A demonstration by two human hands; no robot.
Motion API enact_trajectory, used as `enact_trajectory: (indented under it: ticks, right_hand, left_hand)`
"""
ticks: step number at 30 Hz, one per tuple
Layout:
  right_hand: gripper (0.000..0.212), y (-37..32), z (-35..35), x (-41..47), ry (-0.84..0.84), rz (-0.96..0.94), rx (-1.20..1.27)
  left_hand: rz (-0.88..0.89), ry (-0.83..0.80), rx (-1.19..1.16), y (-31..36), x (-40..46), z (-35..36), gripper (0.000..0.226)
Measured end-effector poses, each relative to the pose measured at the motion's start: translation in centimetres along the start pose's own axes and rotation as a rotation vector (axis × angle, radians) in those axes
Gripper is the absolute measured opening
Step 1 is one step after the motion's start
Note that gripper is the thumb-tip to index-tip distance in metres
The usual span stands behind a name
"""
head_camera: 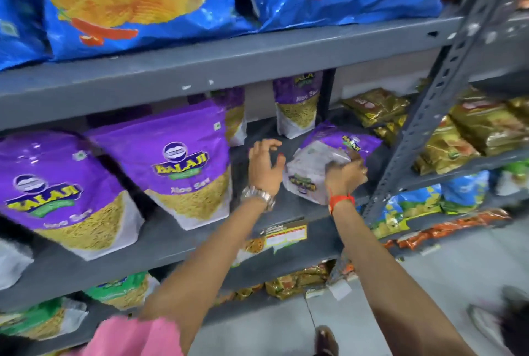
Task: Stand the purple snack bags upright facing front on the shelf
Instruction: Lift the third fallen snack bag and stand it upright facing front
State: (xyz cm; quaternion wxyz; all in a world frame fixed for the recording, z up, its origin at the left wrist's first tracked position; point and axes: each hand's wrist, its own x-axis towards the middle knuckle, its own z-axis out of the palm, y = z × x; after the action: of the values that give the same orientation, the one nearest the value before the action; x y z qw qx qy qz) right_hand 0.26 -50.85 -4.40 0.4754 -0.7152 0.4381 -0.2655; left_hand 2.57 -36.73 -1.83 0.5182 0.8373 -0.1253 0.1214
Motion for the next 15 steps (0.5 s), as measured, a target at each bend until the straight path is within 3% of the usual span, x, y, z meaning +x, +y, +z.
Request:
enact_trajectory:
  ticks: [3, 6, 11, 13, 15]
  right_hand:
    - [0.054, 1.0, -0.4, 1.6, -0.12, 0.105, -0.023]
    - [0.069, 2.3, 0.6, 3.2, -0.195, 0.159, 0.039]
    - [0.016, 2.5, -0.5, 5.5, -0.218, 0.29, 0.327]
    - [0.019, 2.9, -0.3, 5.8, -0.25, 0.297, 0.358]
    - [0.026, 3.5, 0.1, 6.2, -0.228, 0.331, 0.393]
  left_hand:
    - [-0.316, -0.315, 0.112, -0.6, 4.6, 3.7, 0.035]
    - [-0.383, -0.419, 0.178, -0.7, 7.8, 6.3, 0.035]
    - [-0.579, -0.577, 0.138, -3.3, 12.6, 10.9, 0.049]
    - [-0.689, -0.604, 0.053, -4.2, 13.3, 12.0, 0.047]
    - [-0.785, -0.555, -0.051, -5.1, 13.5, 12.5, 0.031]
